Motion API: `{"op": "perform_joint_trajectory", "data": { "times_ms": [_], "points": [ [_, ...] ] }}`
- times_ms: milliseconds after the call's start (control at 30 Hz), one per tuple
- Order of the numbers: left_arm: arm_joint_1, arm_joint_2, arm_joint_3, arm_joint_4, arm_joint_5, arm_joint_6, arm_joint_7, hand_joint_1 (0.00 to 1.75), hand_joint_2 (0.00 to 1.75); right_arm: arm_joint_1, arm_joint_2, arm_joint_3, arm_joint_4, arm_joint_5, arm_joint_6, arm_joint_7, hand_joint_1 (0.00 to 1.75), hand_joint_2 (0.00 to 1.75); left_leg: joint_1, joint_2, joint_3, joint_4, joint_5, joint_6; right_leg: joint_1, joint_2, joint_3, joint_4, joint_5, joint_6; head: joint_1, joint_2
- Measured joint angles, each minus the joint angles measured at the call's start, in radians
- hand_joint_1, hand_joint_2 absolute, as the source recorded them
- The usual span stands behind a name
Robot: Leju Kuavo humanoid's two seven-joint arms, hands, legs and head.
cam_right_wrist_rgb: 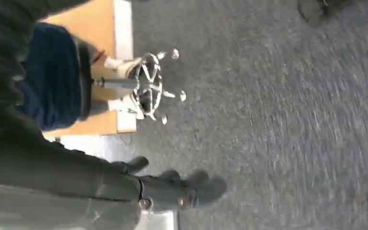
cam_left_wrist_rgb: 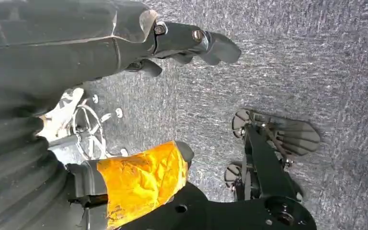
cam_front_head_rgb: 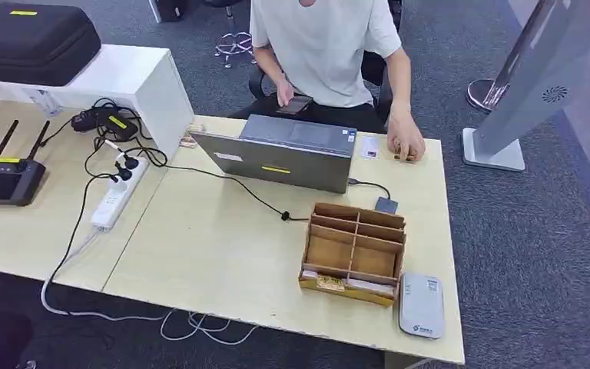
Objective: Pass the card to the sensor for recognition and then transmit it.
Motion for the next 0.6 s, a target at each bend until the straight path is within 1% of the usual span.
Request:
{"op": "perform_joint_trajectory", "data": {
  "times_ms": [33,100,267,367,500,533,600],
  "points": [
    [0.000,0.000,0.000,0.000,0.000,0.000,0.001,0.00,1.75,0.002,0.004,0.013,0.001,0.020,0.011,-0.006,0.00,1.75,0.000,0.000,0.000,0.000,0.000,0.000,0.000,0.000,0.000,0.000,0.000,0.000,-0.002,0.000],
    [0.000,0.000,0.000,0.000,0.000,-0.003,0.007,0.00,1.75,0.006,0.017,0.040,0.002,0.042,0.026,-0.014,0.00,1.75,0.000,0.000,0.000,0.000,0.000,0.000,0.000,0.000,0.000,0.000,0.000,0.000,0.000,0.000],
    [0.000,0.003,0.000,0.000,0.002,-0.010,0.009,0.00,1.75,0.010,0.026,0.071,0.002,0.056,0.038,-0.017,0.00,1.75,-0.001,0.000,0.000,0.000,0.000,0.000,-0.001,0.000,0.001,0.000,0.000,0.000,-0.002,0.000],
    [0.002,0.006,-0.005,0.000,0.045,-0.040,0.008,0.00,1.75,0.017,0.026,0.098,0.002,0.082,0.042,-0.022,0.00,1.75,-0.001,0.000,0.000,0.000,0.000,0.000,-0.001,0.000,0.001,0.000,0.000,0.000,-0.001,0.000],
    [0.016,0.014,-0.062,0.000,0.119,-0.040,0.009,0.00,1.75,0.033,0.026,0.170,-0.005,0.033,0.040,-0.028,0.00,1.75,-0.001,0.000,0.000,0.000,0.000,0.000,-0.001,0.000,0.000,0.000,0.000,0.000,-0.001,0.000],
    [0.019,0.016,-0.079,0.000,0.139,-0.038,0.009,0.00,0.00,0.036,0.026,0.184,-0.007,0.016,0.040,-0.028,0.00,0.00,-0.001,0.000,0.000,0.000,0.000,0.000,-0.001,0.000,0.000,0.000,0.000,0.000,-0.001,0.000],
    [0.027,0.023,-0.114,0.000,0.176,-0.034,0.009,0.00,0.00,0.044,0.026,0.217,-0.012,-0.022,0.040,-0.031,0.00,0.00,-0.001,0.000,0.000,0.000,0.000,0.000,-0.001,0.000,0.000,0.000,0.000,0.000,-0.001,0.000]
  ]
}}
